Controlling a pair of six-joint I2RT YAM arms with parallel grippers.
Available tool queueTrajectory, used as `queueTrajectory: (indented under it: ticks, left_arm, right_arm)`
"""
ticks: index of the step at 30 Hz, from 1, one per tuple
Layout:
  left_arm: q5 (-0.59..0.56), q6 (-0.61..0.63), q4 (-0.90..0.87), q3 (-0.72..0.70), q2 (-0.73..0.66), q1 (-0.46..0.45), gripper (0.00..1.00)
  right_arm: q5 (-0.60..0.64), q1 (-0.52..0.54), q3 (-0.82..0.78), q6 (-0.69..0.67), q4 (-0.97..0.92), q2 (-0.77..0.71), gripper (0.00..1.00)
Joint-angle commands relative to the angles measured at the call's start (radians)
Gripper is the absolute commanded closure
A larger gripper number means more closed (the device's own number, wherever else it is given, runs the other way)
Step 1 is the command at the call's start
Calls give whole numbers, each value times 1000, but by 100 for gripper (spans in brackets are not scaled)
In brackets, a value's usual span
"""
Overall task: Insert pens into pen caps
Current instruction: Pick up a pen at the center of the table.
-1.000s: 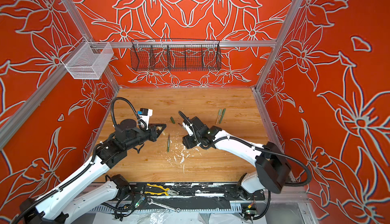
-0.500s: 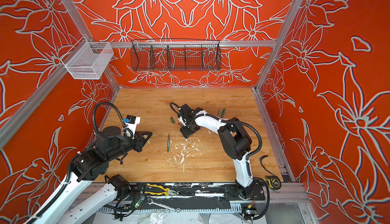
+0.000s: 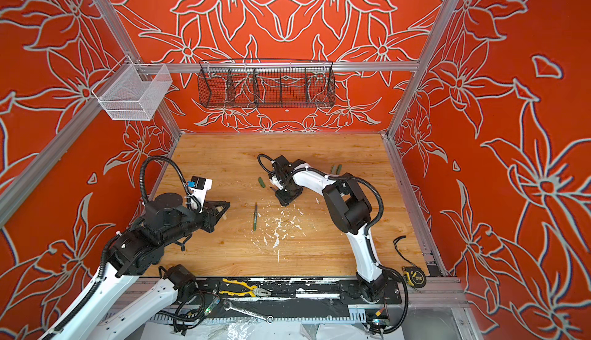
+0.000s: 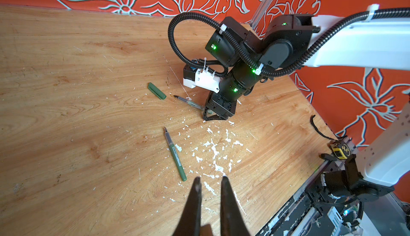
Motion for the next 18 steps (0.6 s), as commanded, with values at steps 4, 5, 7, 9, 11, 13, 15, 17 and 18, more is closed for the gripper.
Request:
queueTrajectory:
  ticks: [4,5,7,9,11,13,15,17,18]
  left_arm:
    - [10,-1,1,-10,-12,3,100]
    - [12,-1,2,-10,-12,3,100]
    - [12,-4,3,-12,-14,4,100]
    - [12,-4,3,-13,-15,3,100]
    - [7,-4,3,-13,-17,3,100]
    - [6,-4,6,-13,-16,4,100]
    - [9,-4,15,-16,-11,4,100]
    - [18,-7,33,-22,2,4,100]
    - [24,-12,47,-27,9,4,100]
  right_arm:
    - [-38,-9,91,-52,-59,89,58]
    - [-35,-9,111,-53,-67,105,59]
    - [-32,-7,158,-58,-103,136,63]
    - [-35,-8,189,-59,-126,158,68]
    - [-37,-8,205,-59,-143,173,73]
    - [-42,-9,203,-61,-145,173,78]
    - [-61,-7,198,-66,-146,169,82]
    - [-84,-6,185,-68,-131,150,87]
    - [-93,-7,176,-66,-122,139,89]
